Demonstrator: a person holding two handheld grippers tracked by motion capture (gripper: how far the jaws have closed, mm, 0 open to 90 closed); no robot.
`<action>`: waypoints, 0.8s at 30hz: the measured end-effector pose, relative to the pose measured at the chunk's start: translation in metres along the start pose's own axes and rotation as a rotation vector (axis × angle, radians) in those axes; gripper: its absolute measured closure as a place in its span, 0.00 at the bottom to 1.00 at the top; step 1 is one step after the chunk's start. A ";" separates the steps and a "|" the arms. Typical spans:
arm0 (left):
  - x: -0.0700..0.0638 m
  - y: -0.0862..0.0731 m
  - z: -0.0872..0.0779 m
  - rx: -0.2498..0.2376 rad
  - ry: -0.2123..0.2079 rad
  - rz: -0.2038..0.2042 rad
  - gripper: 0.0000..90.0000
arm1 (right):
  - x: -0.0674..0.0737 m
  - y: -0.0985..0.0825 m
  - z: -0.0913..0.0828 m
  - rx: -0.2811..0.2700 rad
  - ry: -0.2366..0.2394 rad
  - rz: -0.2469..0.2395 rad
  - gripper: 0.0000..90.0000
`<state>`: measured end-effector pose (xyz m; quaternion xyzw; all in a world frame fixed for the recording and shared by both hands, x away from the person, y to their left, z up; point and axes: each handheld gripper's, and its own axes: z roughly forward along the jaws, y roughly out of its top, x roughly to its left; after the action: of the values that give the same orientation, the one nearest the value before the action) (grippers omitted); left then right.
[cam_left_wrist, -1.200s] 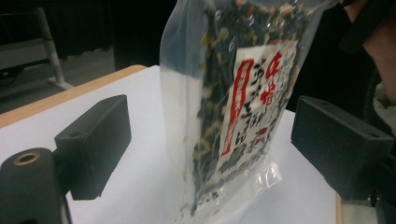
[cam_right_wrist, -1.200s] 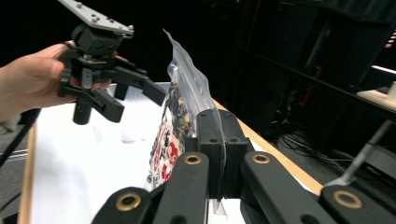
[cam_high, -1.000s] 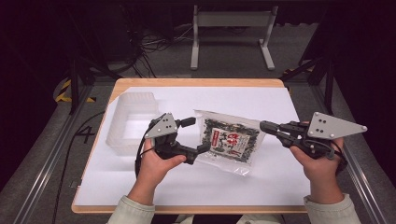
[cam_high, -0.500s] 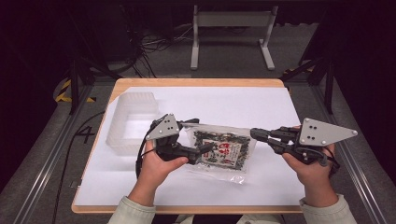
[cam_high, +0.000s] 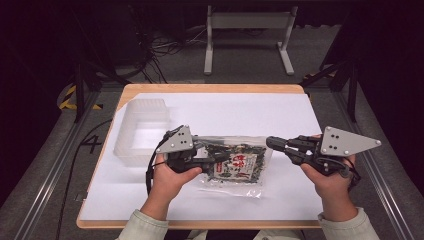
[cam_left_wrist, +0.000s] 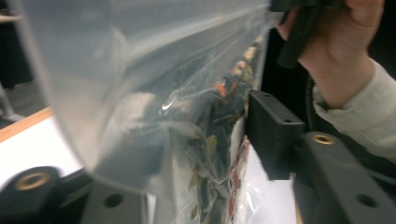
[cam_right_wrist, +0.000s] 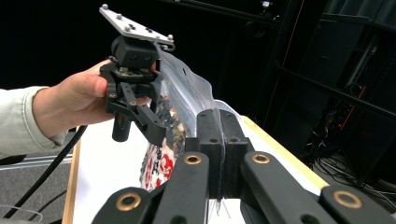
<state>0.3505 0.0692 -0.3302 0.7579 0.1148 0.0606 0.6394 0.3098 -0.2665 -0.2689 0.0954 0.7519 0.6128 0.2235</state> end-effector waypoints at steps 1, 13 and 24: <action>0.000 0.000 0.000 0.004 -0.005 0.010 0.65 | 0.000 0.000 0.000 -0.003 -0.002 0.001 1.00; -0.005 0.003 0.002 0.024 -0.085 0.020 0.80 | -0.006 -0.004 -0.002 -0.001 -0.019 0.021 0.99; -0.004 0.010 -0.011 0.012 -0.039 0.021 0.81 | -0.011 -0.005 -0.006 0.028 -0.050 0.064 0.72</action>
<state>0.3451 0.0767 -0.3182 0.7640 0.0948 0.0519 0.6361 0.3177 -0.2781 -0.2702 0.1377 0.7512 0.6065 0.2211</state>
